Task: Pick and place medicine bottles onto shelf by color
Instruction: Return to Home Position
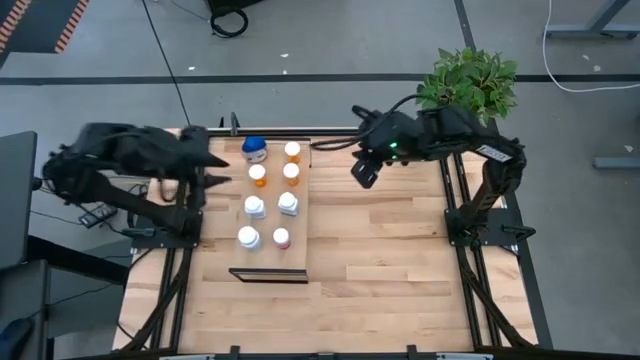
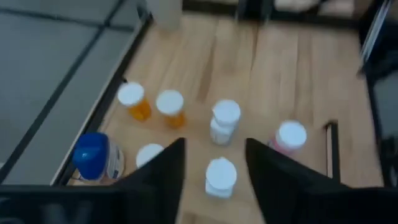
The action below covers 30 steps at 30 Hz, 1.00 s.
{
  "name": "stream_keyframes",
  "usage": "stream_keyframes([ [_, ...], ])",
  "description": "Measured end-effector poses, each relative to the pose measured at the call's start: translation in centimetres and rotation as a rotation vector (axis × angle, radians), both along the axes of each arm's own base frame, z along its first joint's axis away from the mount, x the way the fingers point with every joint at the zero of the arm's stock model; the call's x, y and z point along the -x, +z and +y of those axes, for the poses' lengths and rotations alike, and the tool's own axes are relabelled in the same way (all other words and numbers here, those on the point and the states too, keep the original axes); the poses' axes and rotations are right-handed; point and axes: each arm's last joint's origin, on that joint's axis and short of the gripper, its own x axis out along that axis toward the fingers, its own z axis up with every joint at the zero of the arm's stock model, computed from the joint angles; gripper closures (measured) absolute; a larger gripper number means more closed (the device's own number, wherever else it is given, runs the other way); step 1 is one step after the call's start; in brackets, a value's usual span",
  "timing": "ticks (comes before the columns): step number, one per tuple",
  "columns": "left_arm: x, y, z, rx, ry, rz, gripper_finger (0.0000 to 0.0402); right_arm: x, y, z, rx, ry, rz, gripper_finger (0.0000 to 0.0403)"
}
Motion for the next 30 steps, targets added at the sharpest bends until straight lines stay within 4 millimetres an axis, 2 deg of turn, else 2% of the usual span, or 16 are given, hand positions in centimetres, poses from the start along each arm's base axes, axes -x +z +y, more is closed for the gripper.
stream_keyframes([
  [7, 4.5, -1.8, 1.0, 0.07, 0.08, -0.396, 0.0385, 3.3, 3.0, -0.1, 0.029, 0.036, -0.164, 0.0387],
  [10, 5.9, -3.0, 1.1, 0.088, 0.08, -0.509, 0.0388, 4.4, 3.3, -0.1, 0.035, 0.04, -0.213, 0.0395],
  [14, 7.5, -4.9, 1.2, 0.136, 0.091, -0.652, 0.0396, 5.8, 2.3, -0.2, 0.021, 0.026, -0.283, 0.0396],
  [17, 8.6, -6.5, 1.3, 0.177, 0.1, -0.748, 0.0395, 7.2, 0.0, -0.2, -0.023, -0.009, -0.386, 0.0396],
  [24, 10.8, -10.3, 1.4, 0.251, 0.145, -0.824, 0.0396, 10.9, -8.3, -0.3, -0.117, -0.038, -0.691, 0.0397],
  [30, 11.6, -12.8, 1.6, 0.248, 0.171, -0.837, 0.0398, 13.4, -14.7, -0.4, -0.124, -0.031, -0.814, 0.0398],
])
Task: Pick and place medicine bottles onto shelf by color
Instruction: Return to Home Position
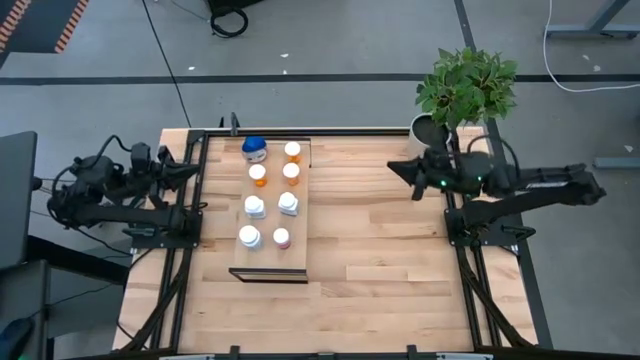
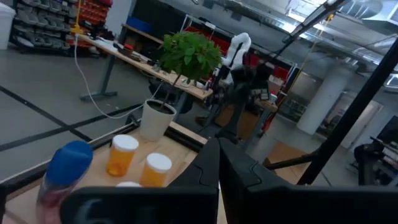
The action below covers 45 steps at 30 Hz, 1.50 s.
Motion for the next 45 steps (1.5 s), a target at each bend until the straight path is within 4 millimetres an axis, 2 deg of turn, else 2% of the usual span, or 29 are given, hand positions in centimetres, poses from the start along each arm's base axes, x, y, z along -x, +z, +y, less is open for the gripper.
stream_keyframes([
  [6, 0.6, -1.7, 0.1, 0.029, 0.007, -0.025, 0.0399, 1.4, -5.5, -0.2, -0.056, -0.011, -0.194, 0.0398],
  [11, 1.5, -2.9, 0.1, 0.03, 0.007, -0.052, 0.0399, 2.4, -9.3, -0.6, -0.123, -0.035, -0.252, 0.0398],
  [15, 1.0, -4.0, 0.1, 0.032, 0.01, 0.021, 0.04, 3.3, -11.5, -1.0, -0.154, -0.065, -0.274, 0.0398],
  [17, 0.5, -4.3, 0.1, 0.059, 0.012, -0.007, 0.04, 3.7, -12.5, -1.1, -0.174, -0.077, -0.294, 0.0398],
  [19, -0.3, -5.5, 0.0, 0.089, 0.008, 0.041, 0.04, 4.0, -13.6, -1.2, -0.204, -0.087, -0.307, 0.0398],
  [21, -0.7, -5.6, -0.1, 0.113, -0.012, 0.01, 0.04, 4.2, -14.5, -1.3, -0.229, -0.091, -0.335, 0.0398],
  [24, -1.8, -6.6, -0.2, 0.14, -0.029, -0.02, 0.04, 4.4, -15.1, -1.2, -0.232, -0.088, -0.357, 0.0398],
  [27, -2.7, -6.8, -0.3, 0.152, -0.058, -0.105, 0.04, 4.3, -15.6, -1.3, -0.211, -0.094, -0.307, 0.0398],
  [35, -5.8, -11.0, -0.5, 0.202, -0.112, -0.262, 0.04, 4.0, -16.3, -1.3, -0.222, -0.108, -0.233, 0.0398],
  [38, -6.3, -12.0, -0.6, 0.215, -0.129, -0.333, 0.04, 3.9, -16.4, -1.2, -0.256, -0.104, -0.232, 0.0398],
  [45, -7.3, -15.1, -0.7, 0.21, -0.156, -0.272, 0.04, 3.7, -15.8, -1.3, -0.201, -0.099, -0.225, 0.0385],
])
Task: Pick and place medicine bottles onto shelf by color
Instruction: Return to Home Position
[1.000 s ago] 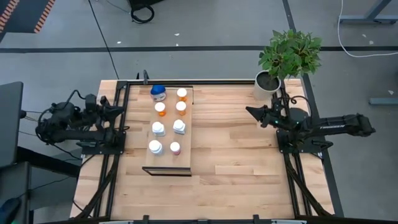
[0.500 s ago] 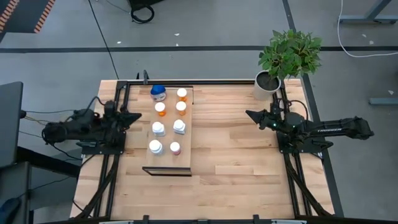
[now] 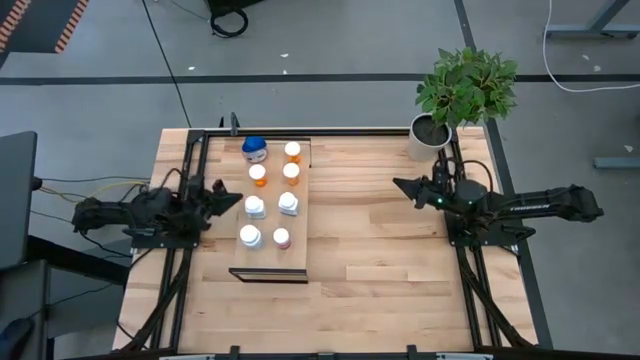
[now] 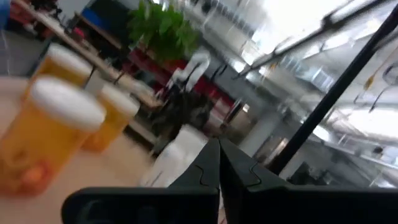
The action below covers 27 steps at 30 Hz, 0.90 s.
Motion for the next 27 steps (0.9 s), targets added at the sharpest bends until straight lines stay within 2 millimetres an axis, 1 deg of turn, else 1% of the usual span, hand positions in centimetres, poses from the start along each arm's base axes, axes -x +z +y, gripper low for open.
stream_keyframes([
  [3, -0.3, -1.0, -0.1, -0.003, -0.014, 0.093, 0.0398, -0.1, 0.8, 0.0, -0.002, 0.0, -0.026, 0.0383],
  [6, -0.4, -1.6, -0.1, -0.031, -0.006, 0.164, 0.0385, -0.1, 2.2, 0.0, 0.003, 0.0, -0.063, 0.0382],
  [9, -0.4, -1.9, -0.1, -0.042, -0.004, 0.194, 0.0369, -0.1, 4.2, 0.0, 0.005, 0.0, -0.121, 0.0381],
  [12, -0.4, -1.9, -0.1, -0.043, -0.004, 0.193, 0.0359, 0.2, 7.1, 0.0, 0.012, 0.0, -0.206, 0.038],
  [16, -0.4, -1.9, -0.1, -0.044, -0.004, 0.193, 0.0355, 1.1, 12.2, 0.1, 0.022, 0.0, -0.354, 0.038],
  [20, -0.4, -1.9, -0.1, -0.045, -0.004, 0.193, 0.036, 3.2, 18.5, 0.2, 0.035, 0.001, -0.537, 0.038],
  [23, -0.4, -1.9, -0.1, -0.045, -0.004, 0.193, 0.0365, 5.6, 23.5, 0.4, 0.047, 0.0, -0.687, 0.038],
  [27, -0.4, -1.9, -0.1, -0.039, -0.005, 0.192, 0.0367, 10.3, 30.2, 0.7, 0.061, 0.002, -0.912, 0.038],
])
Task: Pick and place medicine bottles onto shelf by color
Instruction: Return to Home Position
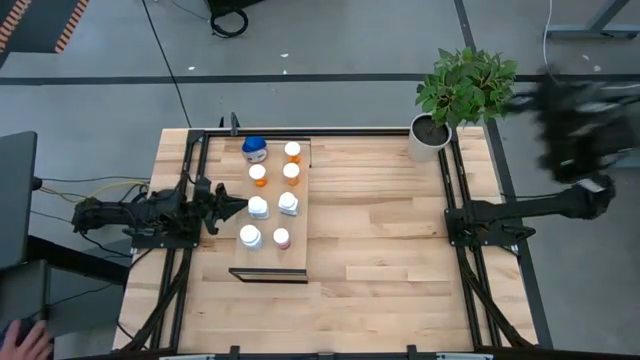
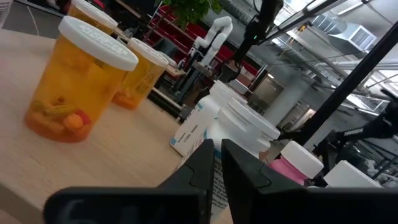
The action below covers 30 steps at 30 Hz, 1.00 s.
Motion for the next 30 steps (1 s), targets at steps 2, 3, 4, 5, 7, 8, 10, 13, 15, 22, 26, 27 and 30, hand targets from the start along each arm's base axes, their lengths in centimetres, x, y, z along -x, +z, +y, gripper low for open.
stream_keyframes([
  [2, 0.0, 0.0, 0.0, 0.0, 0.0, 0.0, 0.0364, 2.9, 3.1, 0.2, 0.008, 0.0, -0.117, 0.038],
  [3, 0.0, 0.0, 0.0, 0.001, 0.0, 0.0, 0.0363, 4.5, 4.5, 0.3, 0.012, 0.001, -0.179, 0.038],
  [4, 0.0, 0.0, 0.0, 0.001, 0.0, 0.0, 0.0361, 6.2, 5.8, 0.4, 0.016, 0.001, -0.24, 0.038],
  [5, 0.0, 0.0, 0.0, 0.0, 0.0, 0.0, 0.036, 7.8, 7.0, 0.5, 0.02, 0.001, -0.297, 0.038],
  [7, 0.0, 0.0, 0.0, 0.0, 0.0, 0.0, 0.0358, 11.4, 9.0, 0.8, 0.028, 0.002, -0.417, 0.038],
  [8, 0.0, 0.0, 0.0, 0.001, 0.0, 0.0, 0.0357, 13.2, 9.8, 0.9, 0.032, 0.001, -0.474, 0.038],
  [10, 0.0, 0.0, 0.0, 0.0, 0.0, 0.0, 0.0357, 16.8, 10.9, 1.2, 0.04, 0.002, -0.589, 0.038],
  [13, 0.0, 0.0, 0.0, 0.0, 0.0, 0.0, 0.036, 21.9, 11.4, 1.5, 0.051, 0.003, -0.74, 0.038],
  [15, 0.0, 0.0, 0.0, 0.001, 0.0, -0.001, 0.0363, 25.3, 11.3, 1.7, 0.058, 0.003, -0.836, 0.038],
  [22, 0.0, 0.0, 0.0, 0.0, 0.0, -0.001, 0.0364, 34.7, 9.0, 2.4, 0.077, 0.003, -1.12, 0.038],
  [26, 0.0, 0.0, 0.0, 0.0, 0.0, -0.001, 0.0358, 38.3, 7.3, 2.6, 0.085, 0.002, -1.235, 0.038],
  [27, 0.0, 0.0, 0.0, 0.001, 0.0, -0.001, 0.0358, 38.7, 7.0, 2.7, 0.087, 0.003, -1.262, 0.038],
  [30, 0.0, 0.0, 0.0, 0.0, 0.001, -0.001, 0.0356, 39.5, 6.3, 2.7, 0.091, 0.002, -1.31, 0.038],
])
